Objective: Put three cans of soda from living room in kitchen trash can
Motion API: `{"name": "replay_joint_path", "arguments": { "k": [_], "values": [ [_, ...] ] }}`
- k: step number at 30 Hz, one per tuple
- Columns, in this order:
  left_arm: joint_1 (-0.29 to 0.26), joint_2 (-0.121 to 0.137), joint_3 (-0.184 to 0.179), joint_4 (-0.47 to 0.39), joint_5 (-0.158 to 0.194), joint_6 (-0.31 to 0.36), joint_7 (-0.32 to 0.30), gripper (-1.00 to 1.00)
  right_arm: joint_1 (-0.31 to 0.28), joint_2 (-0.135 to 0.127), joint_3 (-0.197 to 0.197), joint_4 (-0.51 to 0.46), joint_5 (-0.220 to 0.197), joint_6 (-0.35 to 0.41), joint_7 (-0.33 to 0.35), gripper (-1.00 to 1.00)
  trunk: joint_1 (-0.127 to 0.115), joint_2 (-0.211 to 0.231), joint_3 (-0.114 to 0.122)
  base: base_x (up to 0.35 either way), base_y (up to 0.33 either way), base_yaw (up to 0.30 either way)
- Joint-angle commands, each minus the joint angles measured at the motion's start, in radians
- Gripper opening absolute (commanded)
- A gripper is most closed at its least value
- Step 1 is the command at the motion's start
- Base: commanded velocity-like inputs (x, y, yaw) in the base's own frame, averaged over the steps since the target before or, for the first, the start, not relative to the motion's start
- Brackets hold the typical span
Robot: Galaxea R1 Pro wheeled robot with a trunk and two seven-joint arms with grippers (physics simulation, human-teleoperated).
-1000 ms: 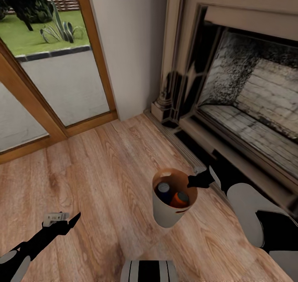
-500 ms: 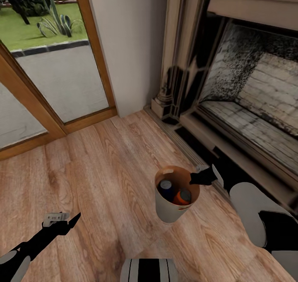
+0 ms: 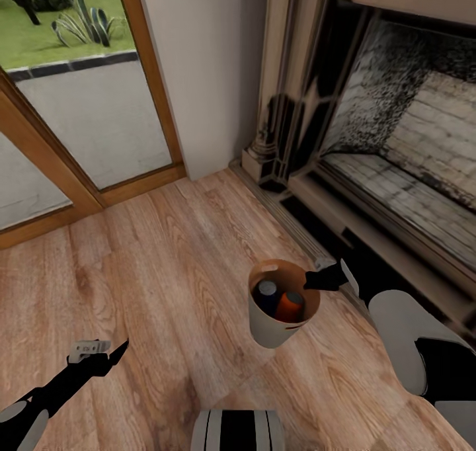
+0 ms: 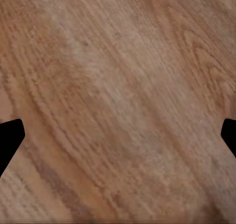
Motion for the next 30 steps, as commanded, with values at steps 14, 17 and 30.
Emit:
{"name": "replay_joint_path", "arguments": {
  "k": [14,17,30],
  "values": [
    [0.0,0.0,0.0,0.0,-0.001,0.001,0.052,1.0,0.0,-0.017,-0.003,-0.003,-0.029,0.009,0.007,-1.0,0.004,-0.002,-0.039,0.0,0.0,0.0],
    [0.0,0.0,0.0,0.0,-0.001,0.001,0.052,1.0,0.0,-0.021,-0.003,-0.003,-0.029,0.009,0.007,-1.0,0.004,-0.002,-0.039,0.0,0.0,0.0],
    [0.0,0.0,0.0,0.0,-0.001,0.001,0.052,1.0,0.0,-0.025,-0.002,-0.002,-0.029,0.008,0.006,1.0,0.004,-0.002,-0.039,0.0,0.0,0.0]
  ]
}}
